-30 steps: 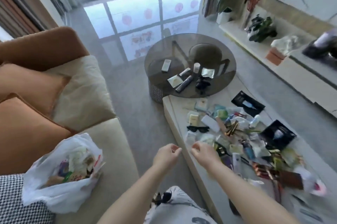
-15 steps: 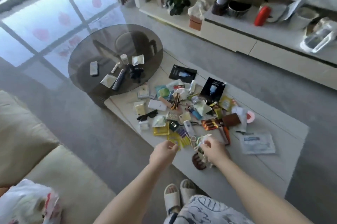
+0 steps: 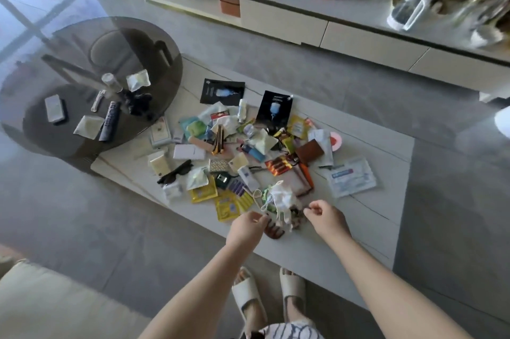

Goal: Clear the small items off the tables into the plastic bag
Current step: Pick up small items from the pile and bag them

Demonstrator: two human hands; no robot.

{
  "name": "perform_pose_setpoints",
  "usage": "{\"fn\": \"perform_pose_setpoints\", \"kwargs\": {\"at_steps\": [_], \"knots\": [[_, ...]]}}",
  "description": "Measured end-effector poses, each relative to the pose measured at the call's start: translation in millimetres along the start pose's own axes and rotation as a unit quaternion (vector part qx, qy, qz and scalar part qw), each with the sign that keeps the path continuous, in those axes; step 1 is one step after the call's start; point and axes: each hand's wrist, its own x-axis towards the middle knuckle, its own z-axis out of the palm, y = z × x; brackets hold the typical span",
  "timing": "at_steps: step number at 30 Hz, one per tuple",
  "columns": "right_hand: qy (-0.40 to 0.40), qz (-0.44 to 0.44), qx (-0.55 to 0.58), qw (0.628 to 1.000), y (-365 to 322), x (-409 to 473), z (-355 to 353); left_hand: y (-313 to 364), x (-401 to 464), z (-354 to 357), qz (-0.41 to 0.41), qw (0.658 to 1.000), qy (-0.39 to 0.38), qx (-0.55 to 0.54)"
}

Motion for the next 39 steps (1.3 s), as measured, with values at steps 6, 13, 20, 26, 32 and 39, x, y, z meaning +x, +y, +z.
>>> {"fn": "perform_pose_setpoints", "kwargs": {"at_steps": [6, 13, 20, 26, 32, 39], "knots": [[-0.031, 0.006, -0.004, 0.999, 23.8, 55.7, 32.2, -1.5, 55.1, 38.4, -0.042, 0.997, 0.001, -0.061], [-0.058, -0.027, -0.044, 0.997, 56.5, 142.1, 69.8, 0.9, 136.7, 97.2, -0.099, 0.986, 0.030, -0.128], [-0.076, -0.021, -0.060, 0.995, 66.1, 197.0, 99.7, -12.1, 187.8, 126.8, -0.160, 0.977, 0.064, -0.125], [-0.096, -0.017, -0.067, 0.993, 66.4, 205.9, 108.4, -13.5, 199.9, 133.6, -0.155, 0.969, 0.063, -0.181], [-0.099, -0.042, 0.033, 0.994, 65.1, 197.5, 92.1, -2.2, 187.0, 123.6, -0.174, 0.938, 0.044, -0.296], [-0.119, -0.059, 0.038, 0.990, 51.9, 176.8, 89.5, -24.8, 157.3, 89.1, -0.180, 0.924, 0.079, -0.328]]}}
